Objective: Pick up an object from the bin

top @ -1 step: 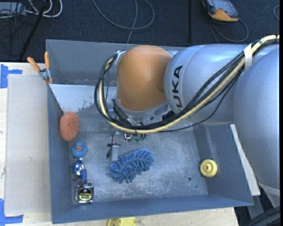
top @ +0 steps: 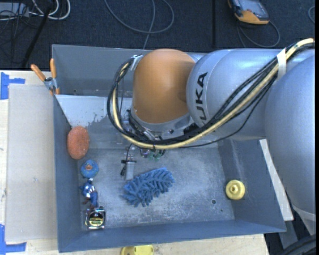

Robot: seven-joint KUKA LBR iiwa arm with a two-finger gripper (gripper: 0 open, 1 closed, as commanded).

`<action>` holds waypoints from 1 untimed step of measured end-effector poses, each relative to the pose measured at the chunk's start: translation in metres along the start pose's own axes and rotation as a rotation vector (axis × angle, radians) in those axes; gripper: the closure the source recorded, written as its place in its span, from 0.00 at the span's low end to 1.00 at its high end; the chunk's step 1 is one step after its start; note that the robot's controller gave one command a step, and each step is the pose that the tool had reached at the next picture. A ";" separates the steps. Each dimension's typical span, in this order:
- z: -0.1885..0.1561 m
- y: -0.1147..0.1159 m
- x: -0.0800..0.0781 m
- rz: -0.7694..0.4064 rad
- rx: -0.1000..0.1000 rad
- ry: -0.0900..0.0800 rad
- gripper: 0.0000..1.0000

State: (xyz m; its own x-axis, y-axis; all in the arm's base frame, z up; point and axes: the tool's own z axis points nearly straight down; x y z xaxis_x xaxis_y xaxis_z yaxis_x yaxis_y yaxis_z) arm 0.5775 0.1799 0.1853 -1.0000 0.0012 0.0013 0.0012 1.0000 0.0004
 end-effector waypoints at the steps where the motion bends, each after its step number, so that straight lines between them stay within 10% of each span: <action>1: 0.041 -0.030 0.008 -0.160 -0.002 -0.008 0.00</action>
Offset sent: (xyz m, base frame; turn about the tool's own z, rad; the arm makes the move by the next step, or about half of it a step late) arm -0.0213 -0.0724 -0.0578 -0.2015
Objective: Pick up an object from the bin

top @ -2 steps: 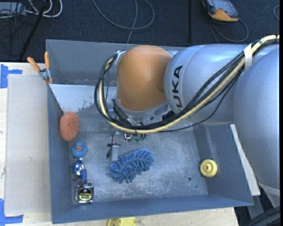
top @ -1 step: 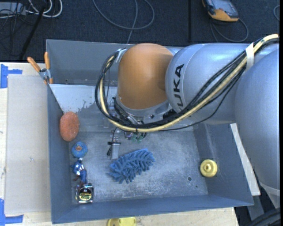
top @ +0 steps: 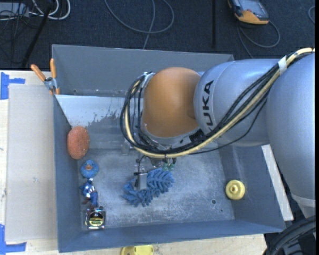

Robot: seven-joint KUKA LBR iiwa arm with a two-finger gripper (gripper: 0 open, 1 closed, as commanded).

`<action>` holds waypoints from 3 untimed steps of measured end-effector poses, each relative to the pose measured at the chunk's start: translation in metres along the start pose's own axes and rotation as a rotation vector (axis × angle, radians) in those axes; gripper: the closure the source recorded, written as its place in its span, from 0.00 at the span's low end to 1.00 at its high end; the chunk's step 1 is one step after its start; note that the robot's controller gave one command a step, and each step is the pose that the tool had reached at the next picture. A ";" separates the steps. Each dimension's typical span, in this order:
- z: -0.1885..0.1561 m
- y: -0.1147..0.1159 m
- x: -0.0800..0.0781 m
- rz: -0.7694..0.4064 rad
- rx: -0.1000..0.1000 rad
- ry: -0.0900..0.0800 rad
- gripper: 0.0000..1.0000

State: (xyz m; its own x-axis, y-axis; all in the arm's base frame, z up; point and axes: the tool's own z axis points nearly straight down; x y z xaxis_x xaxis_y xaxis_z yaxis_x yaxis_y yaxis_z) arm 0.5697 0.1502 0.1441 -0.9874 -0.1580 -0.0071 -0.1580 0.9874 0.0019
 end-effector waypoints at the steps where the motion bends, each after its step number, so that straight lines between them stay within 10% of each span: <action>1: 0.019 -0.038 0.020 -0.043 0.002 0.012 0.00; 2: -0.002 -0.031 0.025 -0.170 0.000 0.006 0.00; 3: 0.044 -0.042 0.027 -0.007 0.001 0.000 0.00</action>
Offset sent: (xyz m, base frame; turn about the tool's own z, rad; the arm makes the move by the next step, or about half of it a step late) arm -0.0199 -0.0359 0.0021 -0.1683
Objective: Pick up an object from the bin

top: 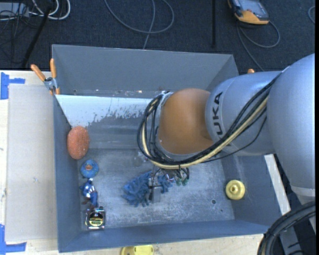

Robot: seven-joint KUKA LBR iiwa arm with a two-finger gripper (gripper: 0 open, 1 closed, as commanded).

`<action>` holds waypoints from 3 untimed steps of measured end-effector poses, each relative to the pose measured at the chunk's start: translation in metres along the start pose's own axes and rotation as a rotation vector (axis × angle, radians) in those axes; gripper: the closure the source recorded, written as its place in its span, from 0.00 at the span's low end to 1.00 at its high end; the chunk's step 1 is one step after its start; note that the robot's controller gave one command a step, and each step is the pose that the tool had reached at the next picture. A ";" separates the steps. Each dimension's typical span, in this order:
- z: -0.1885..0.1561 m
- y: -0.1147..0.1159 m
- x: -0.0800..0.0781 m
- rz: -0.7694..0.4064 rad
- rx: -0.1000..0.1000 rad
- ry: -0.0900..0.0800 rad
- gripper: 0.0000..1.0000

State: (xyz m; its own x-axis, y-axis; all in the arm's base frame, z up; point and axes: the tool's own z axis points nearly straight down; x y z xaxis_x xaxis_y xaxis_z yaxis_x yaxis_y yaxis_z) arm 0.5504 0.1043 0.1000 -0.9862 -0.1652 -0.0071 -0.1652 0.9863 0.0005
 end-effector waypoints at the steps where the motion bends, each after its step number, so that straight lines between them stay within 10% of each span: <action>1: 0.029 -0.005 0.000 -0.183 -0.002 0.006 1.00; 3: 0.026 -0.005 0.001 -0.182 -0.002 0.009 1.00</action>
Offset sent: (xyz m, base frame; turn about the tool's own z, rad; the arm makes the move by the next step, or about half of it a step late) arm 0.0000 0.0000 0.0000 0.0000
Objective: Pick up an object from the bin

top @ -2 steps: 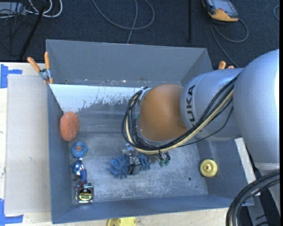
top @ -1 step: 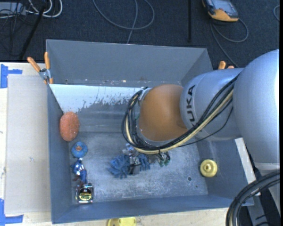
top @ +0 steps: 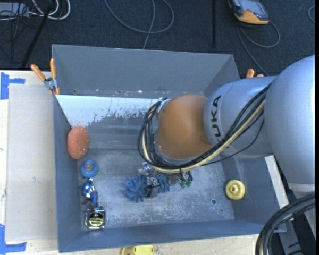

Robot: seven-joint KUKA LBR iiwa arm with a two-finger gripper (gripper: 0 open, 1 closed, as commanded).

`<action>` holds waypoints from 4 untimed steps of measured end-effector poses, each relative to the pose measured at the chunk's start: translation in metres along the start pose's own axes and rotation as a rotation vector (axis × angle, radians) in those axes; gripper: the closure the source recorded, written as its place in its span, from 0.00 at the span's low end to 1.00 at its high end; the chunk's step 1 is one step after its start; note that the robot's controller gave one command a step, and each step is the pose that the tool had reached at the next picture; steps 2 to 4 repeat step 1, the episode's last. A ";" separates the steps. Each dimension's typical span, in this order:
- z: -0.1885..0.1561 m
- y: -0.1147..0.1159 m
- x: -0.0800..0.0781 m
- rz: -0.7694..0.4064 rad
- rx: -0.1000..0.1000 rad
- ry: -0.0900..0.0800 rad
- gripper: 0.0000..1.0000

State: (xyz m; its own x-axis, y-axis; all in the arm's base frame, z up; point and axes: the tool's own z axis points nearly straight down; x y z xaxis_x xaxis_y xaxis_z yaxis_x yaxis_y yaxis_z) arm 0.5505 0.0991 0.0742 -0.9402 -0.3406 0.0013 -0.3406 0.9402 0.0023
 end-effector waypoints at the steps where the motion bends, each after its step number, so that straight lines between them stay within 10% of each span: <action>1: -0.016 0.001 0.002 0.000 0.000 0.009 1.00; 4: -0.016 0.001 0.002 0.000 0.000 0.009 1.00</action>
Offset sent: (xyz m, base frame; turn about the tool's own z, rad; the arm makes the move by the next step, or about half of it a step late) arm 0.0001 0.0002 0.0141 0.0000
